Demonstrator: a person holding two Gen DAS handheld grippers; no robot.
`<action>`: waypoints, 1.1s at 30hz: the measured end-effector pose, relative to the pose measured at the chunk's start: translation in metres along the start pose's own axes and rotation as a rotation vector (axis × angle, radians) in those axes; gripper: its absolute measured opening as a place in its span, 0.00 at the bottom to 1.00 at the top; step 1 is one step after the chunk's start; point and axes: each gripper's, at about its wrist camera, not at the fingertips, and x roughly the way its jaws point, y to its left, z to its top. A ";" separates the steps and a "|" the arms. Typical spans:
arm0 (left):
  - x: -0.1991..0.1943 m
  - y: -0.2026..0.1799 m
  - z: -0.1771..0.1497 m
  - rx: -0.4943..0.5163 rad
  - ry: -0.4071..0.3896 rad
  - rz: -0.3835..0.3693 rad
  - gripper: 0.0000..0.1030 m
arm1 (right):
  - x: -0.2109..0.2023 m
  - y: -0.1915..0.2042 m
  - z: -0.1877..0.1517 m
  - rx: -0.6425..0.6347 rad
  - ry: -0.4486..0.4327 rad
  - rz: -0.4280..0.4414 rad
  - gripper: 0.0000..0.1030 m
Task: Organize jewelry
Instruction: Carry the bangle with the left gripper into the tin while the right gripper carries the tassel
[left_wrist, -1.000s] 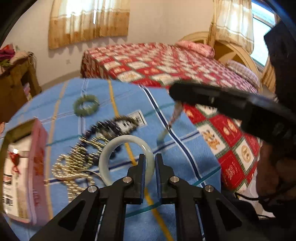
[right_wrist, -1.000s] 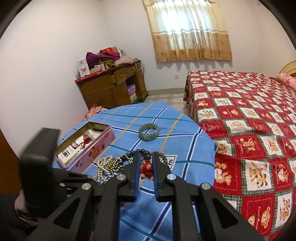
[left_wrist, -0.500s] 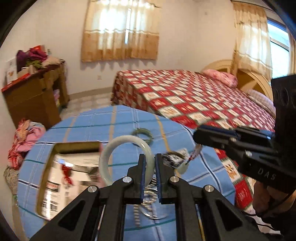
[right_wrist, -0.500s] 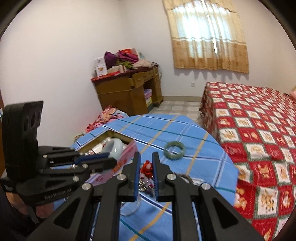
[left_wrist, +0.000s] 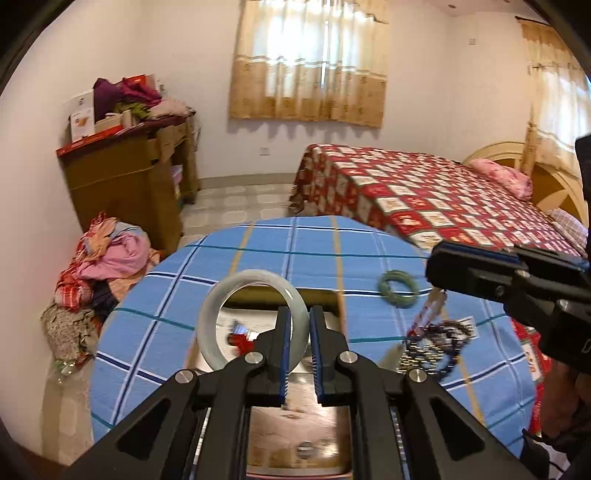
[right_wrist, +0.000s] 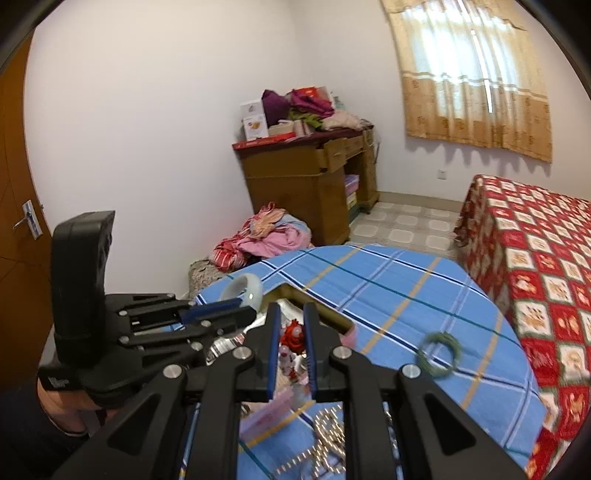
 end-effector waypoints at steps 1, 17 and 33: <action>0.003 0.004 -0.001 0.003 0.004 0.012 0.09 | 0.007 0.000 0.001 -0.002 0.009 0.003 0.14; 0.054 0.019 -0.017 0.034 0.106 0.077 0.11 | 0.092 -0.021 -0.038 0.012 0.214 -0.016 0.16; 0.011 0.002 -0.039 -0.043 0.012 0.200 0.72 | 0.011 -0.034 -0.098 0.007 0.229 -0.164 0.52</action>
